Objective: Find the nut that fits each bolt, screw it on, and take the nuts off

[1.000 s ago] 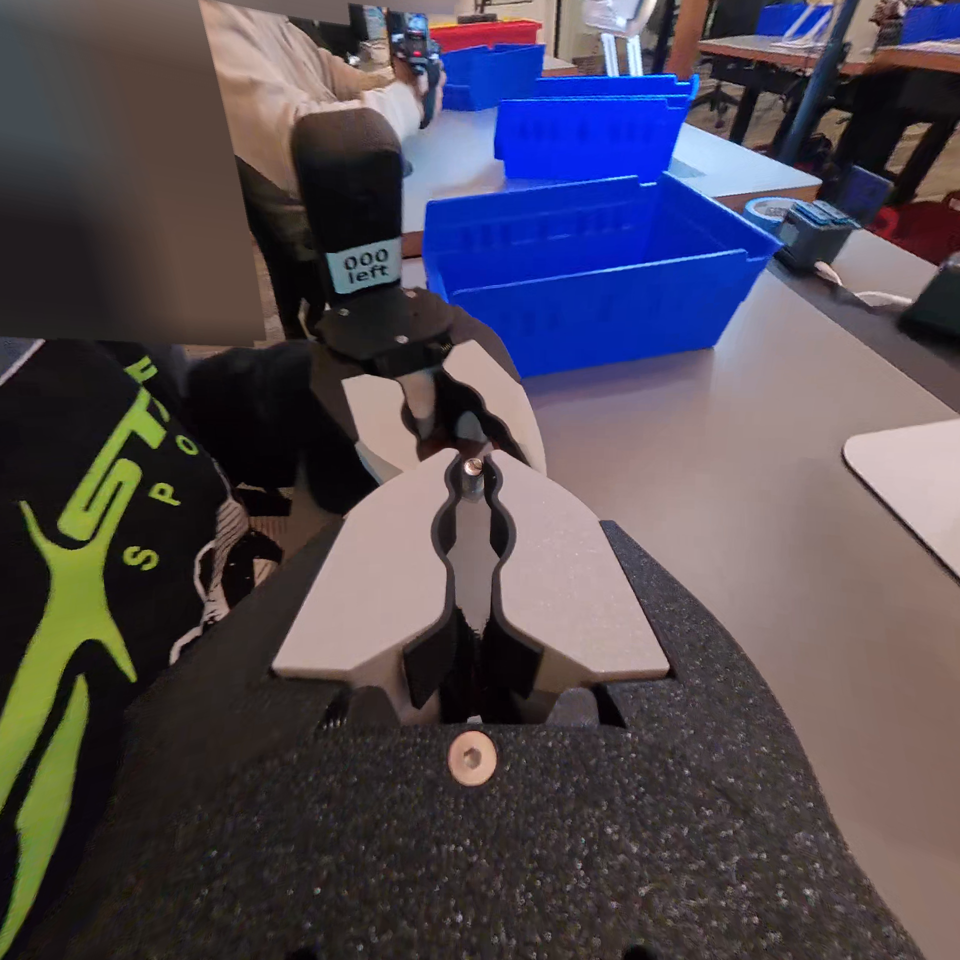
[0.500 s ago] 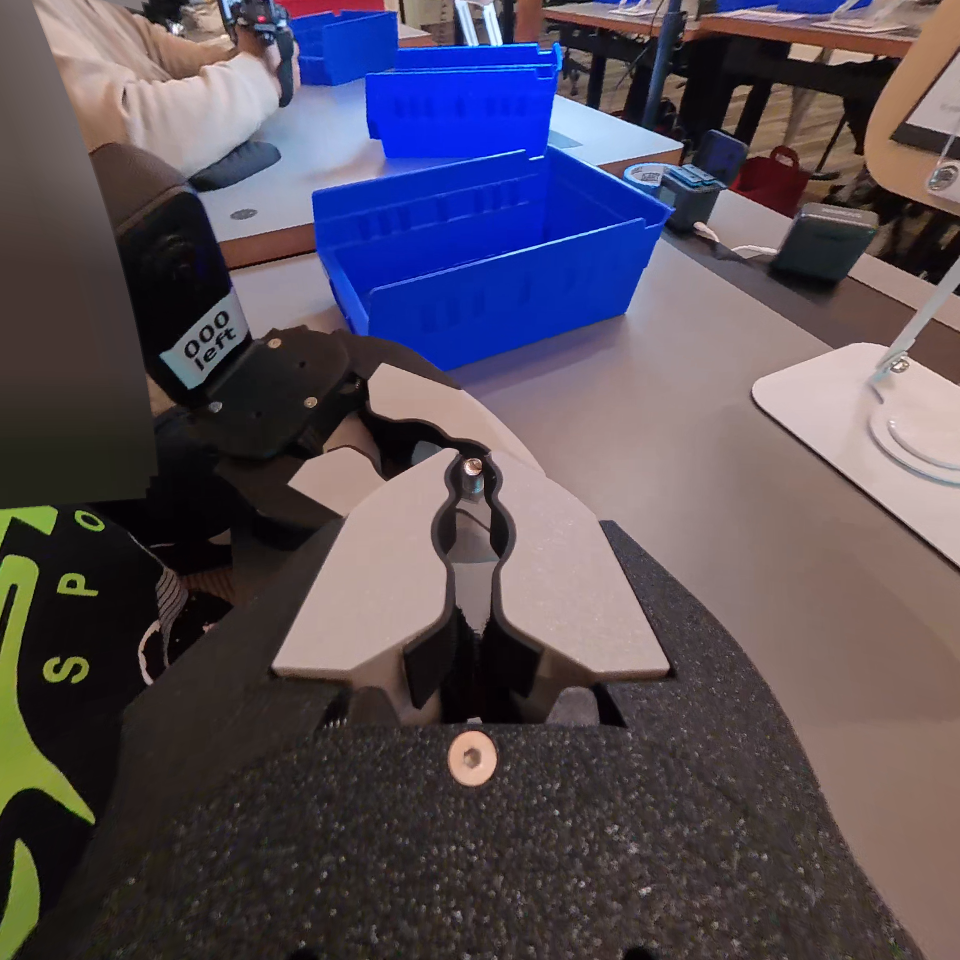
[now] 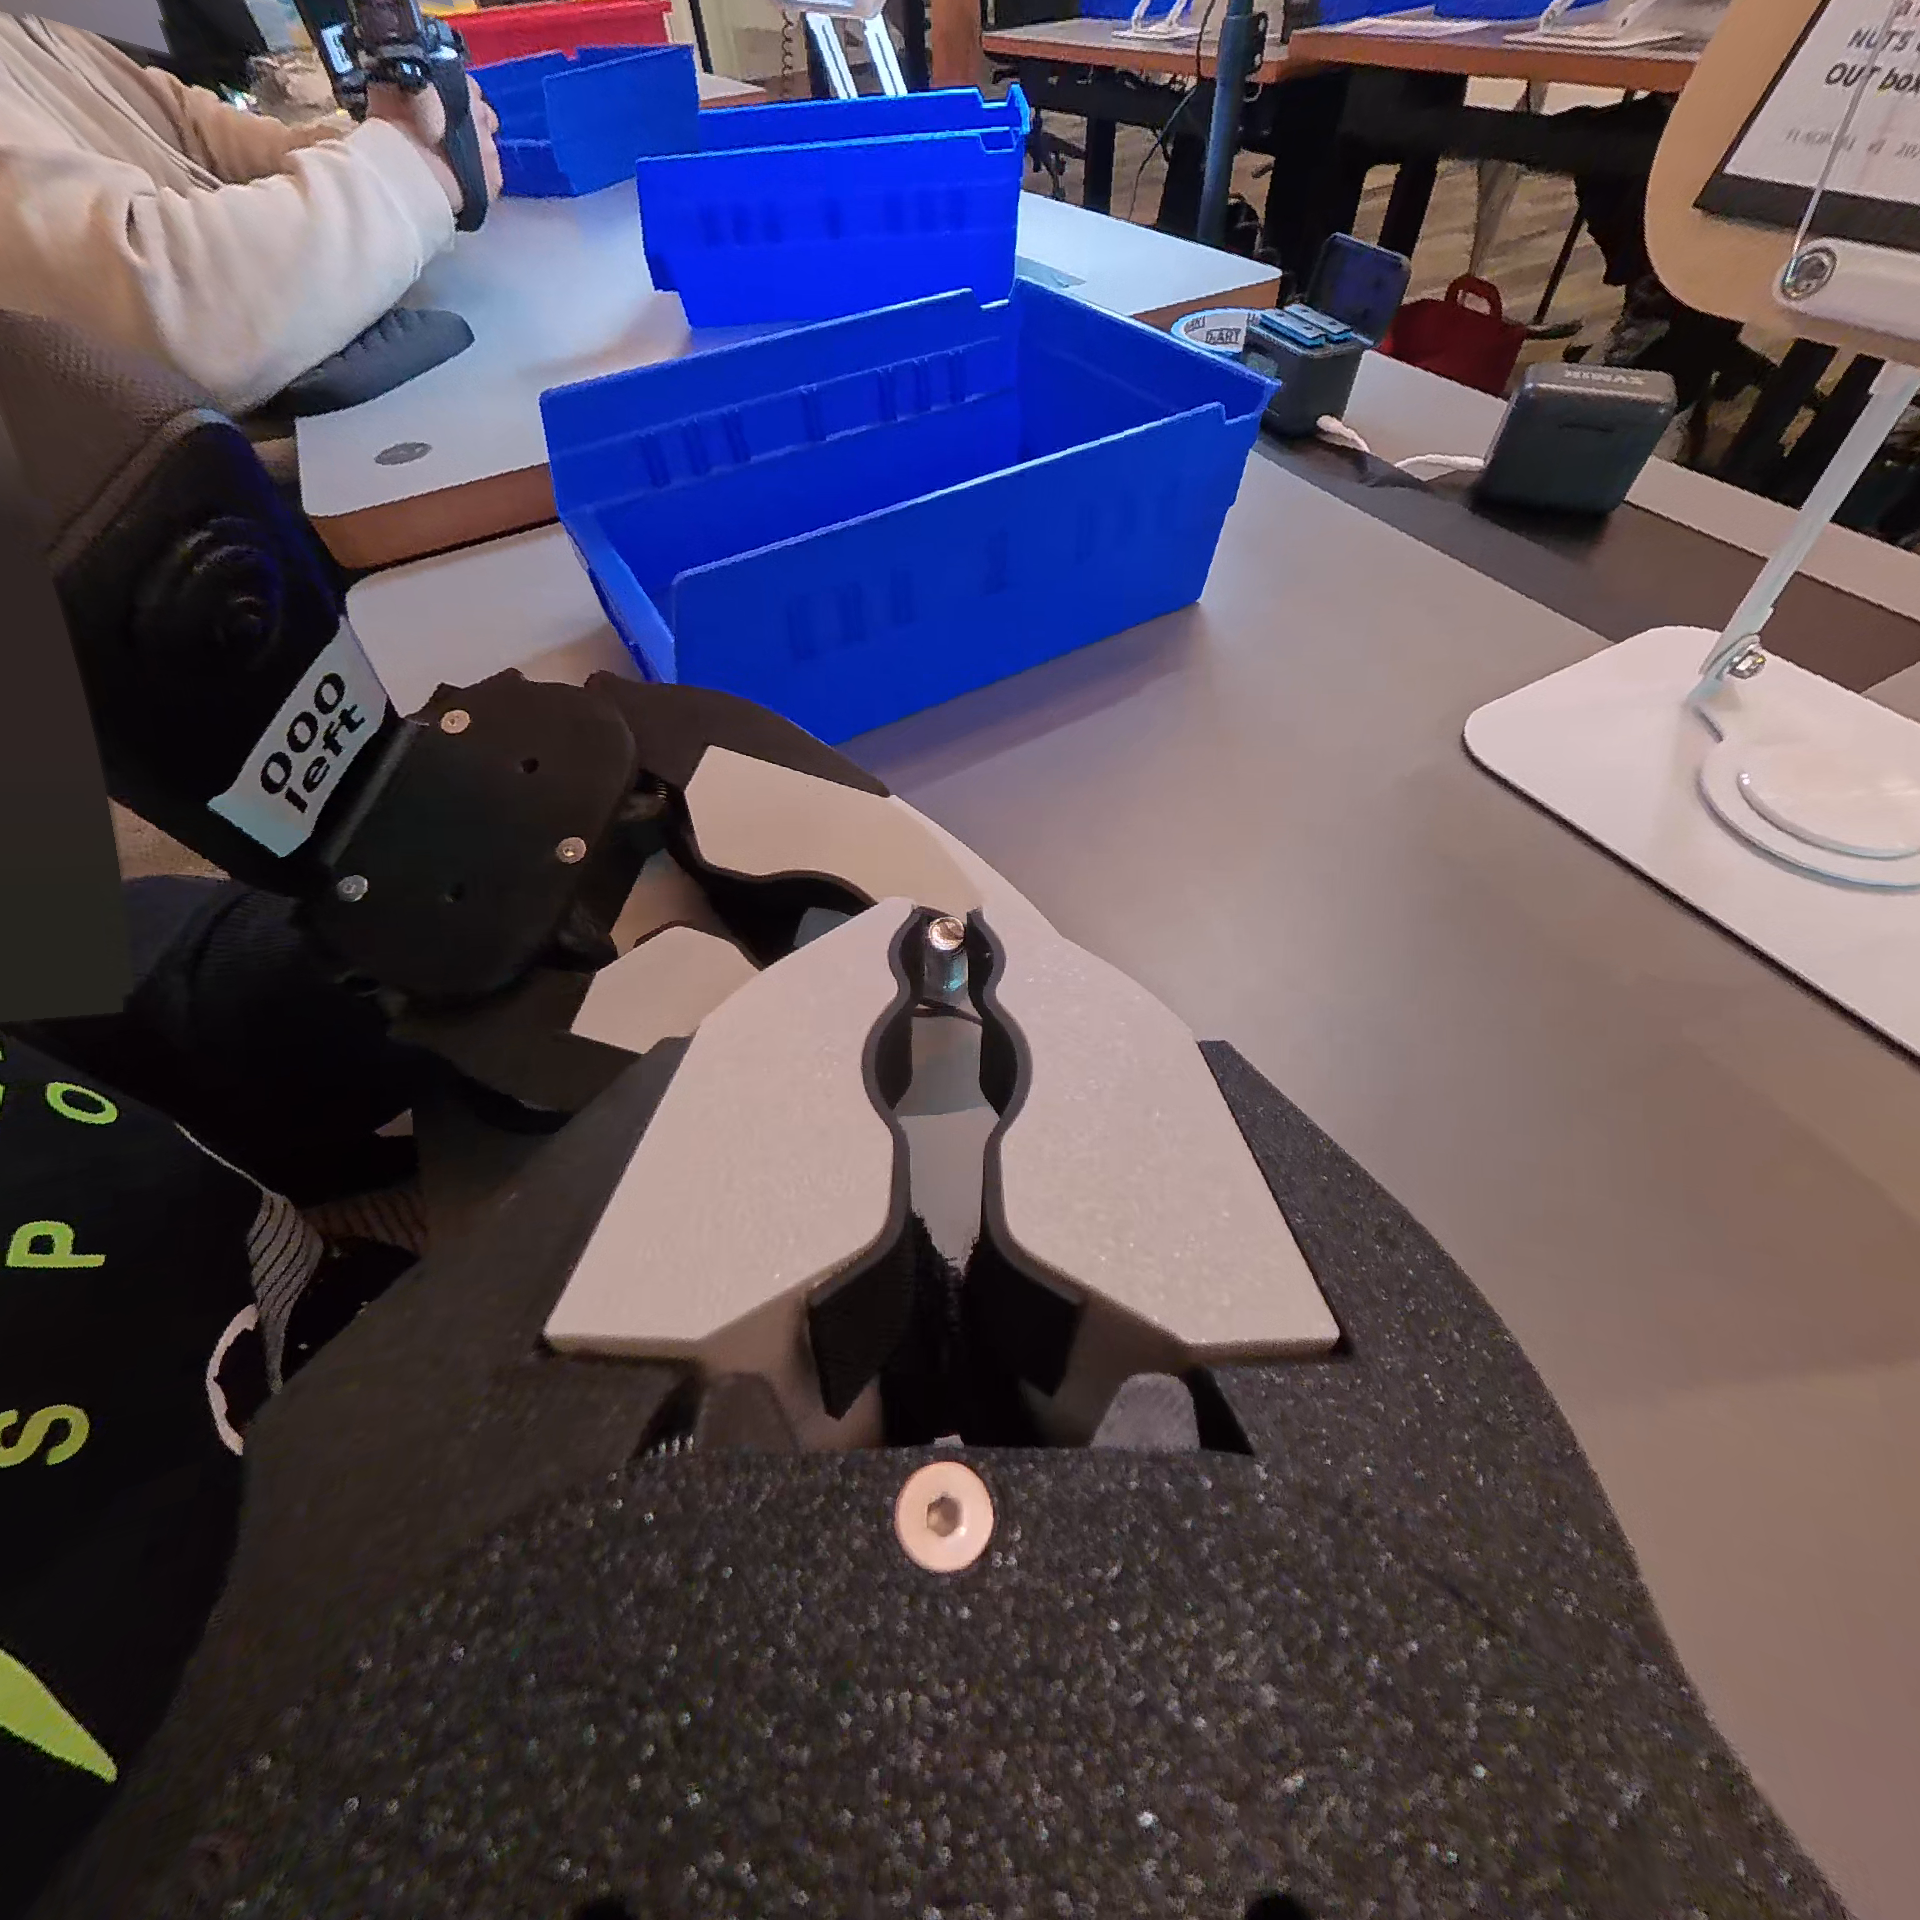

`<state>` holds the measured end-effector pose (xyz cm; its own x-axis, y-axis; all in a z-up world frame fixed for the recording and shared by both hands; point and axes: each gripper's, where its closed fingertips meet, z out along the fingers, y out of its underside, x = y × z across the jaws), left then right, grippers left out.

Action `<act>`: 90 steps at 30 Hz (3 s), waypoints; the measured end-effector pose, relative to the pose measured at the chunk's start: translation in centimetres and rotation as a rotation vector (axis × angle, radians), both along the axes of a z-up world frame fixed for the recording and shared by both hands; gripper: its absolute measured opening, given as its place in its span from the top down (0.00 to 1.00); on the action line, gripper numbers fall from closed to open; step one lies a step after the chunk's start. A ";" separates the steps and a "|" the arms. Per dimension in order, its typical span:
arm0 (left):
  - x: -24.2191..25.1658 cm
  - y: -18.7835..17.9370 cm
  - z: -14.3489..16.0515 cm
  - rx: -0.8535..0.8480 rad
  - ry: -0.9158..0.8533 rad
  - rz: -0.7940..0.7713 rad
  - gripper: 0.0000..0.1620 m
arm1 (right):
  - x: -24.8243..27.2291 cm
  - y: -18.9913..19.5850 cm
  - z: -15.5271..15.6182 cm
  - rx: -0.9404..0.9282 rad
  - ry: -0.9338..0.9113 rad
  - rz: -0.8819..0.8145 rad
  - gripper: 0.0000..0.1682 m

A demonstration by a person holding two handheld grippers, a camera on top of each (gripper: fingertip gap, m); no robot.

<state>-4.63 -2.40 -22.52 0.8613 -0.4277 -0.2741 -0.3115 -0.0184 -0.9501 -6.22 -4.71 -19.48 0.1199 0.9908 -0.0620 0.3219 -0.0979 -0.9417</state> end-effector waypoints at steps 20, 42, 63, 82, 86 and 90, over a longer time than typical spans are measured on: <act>-2.7 -3.1 0.9 -0.102 -0.287 -0.307 0.91 | 3.4 -0.2 -11.8 0.003 -0.464 0.387 0.81; -2.5 -3.1 0.3 -0.113 -0.250 -0.301 0.91 | 2.7 0.1 -12.9 0.075 -0.547 0.200 0.92; 5.1 -11.2 0.3 -0.229 -0.246 -1.010 0.91 | 3.6 -9.3 1.2 0.263 -0.300 1.258 0.92; 5.2 -12.0 0.3 -0.233 -0.242 -1.069 0.91 | 3.6 -10.0 0.1 0.372 -0.397 1.491 0.92; 5.1 -11.9 0.5 -0.243 -0.267 -1.067 0.91 | 3.3 -9.8 0.2 0.392 -0.418 1.482 0.92; 5.1 -11.0 0.1 -0.268 -0.252 -0.997 0.91 | 3.2 -9.0 -0.2 0.382 -0.475 1.410 0.92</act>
